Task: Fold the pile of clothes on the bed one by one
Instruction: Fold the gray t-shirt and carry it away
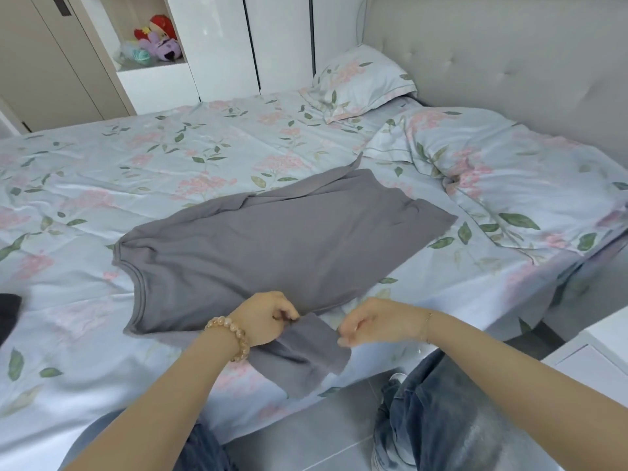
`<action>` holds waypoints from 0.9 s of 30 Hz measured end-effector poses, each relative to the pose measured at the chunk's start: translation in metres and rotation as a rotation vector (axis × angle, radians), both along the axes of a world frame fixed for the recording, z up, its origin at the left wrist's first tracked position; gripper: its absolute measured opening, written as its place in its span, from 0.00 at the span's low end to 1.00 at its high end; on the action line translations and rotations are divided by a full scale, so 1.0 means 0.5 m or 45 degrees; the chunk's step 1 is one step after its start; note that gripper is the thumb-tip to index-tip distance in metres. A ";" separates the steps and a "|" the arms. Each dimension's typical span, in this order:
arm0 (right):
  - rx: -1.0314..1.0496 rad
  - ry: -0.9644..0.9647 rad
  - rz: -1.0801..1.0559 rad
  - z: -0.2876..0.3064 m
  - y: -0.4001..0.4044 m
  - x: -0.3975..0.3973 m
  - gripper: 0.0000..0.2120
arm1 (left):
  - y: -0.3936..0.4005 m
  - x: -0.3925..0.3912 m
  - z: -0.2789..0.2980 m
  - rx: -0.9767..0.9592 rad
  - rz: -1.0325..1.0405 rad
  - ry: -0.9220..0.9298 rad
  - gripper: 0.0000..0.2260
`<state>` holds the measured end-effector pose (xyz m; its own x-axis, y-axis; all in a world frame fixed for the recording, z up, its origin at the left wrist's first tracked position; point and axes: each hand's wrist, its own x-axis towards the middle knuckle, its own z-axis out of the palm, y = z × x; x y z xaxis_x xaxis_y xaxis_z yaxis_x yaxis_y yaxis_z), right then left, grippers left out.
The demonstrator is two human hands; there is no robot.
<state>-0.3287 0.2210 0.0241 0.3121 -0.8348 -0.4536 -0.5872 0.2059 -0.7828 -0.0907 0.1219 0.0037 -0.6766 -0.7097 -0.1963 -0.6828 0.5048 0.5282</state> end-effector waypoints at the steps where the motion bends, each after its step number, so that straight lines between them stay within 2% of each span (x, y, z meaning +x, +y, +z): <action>1: -0.023 -0.066 -0.167 0.003 -0.010 -0.022 0.07 | 0.003 -0.012 0.007 0.025 0.059 0.028 0.13; 3: -0.010 -0.259 -0.628 0.004 -0.037 -0.079 0.11 | 0.008 -0.048 0.015 0.081 0.150 0.081 0.11; 5: 0.056 -0.355 -0.982 -0.003 -0.061 -0.142 0.14 | 0.010 -0.091 0.012 0.067 0.134 0.025 0.09; 7: 0.123 -0.501 -1.213 -0.018 -0.082 -0.195 0.17 | 0.011 -0.133 -0.002 0.012 0.064 -0.121 0.19; 9: 0.186 -0.753 -1.403 -0.032 -0.103 -0.238 0.22 | 0.013 -0.165 -0.019 -0.121 0.034 -0.282 0.23; 11: 0.210 -0.957 -1.542 -0.041 -0.131 -0.267 0.26 | 0.014 -0.182 -0.033 -0.239 0.070 -0.332 0.20; 13: 0.163 -1.062 -1.646 -0.048 -0.165 -0.290 0.27 | 0.012 -0.188 -0.043 -0.304 0.098 -0.294 0.14; 16: 0.037 -1.029 -1.759 -0.058 -0.209 -0.312 0.22 | 0.008 -0.184 -0.051 -0.354 0.107 -0.221 0.09; 21: -0.019 -0.897 -1.863 -0.063 -0.247 -0.342 0.08 | 0.005 -0.165 -0.052 -0.346 0.148 -0.037 0.08; 24: -0.235 -0.717 -1.987 -0.066 -0.231 -0.359 0.11 | 0.010 -0.148 -0.039 -0.364 0.142 0.094 0.10; 26: -0.401 -0.549 -2.035 -0.073 -0.192 -0.372 0.16 | 0.018 -0.133 -0.029 -0.309 0.087 0.159 0.14; 27: -0.466 -0.482 -2.032 -0.076 -0.163 -0.376 0.15 | 0.024 -0.124 -0.024 -0.258 0.052 0.184 0.16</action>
<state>-0.5167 0.1394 -0.0141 -0.8538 -0.4388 -0.2801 0.2347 0.1557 -0.9595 -0.1529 0.1341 -0.0083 -0.6571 -0.7521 0.0498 -0.6294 0.5839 0.5129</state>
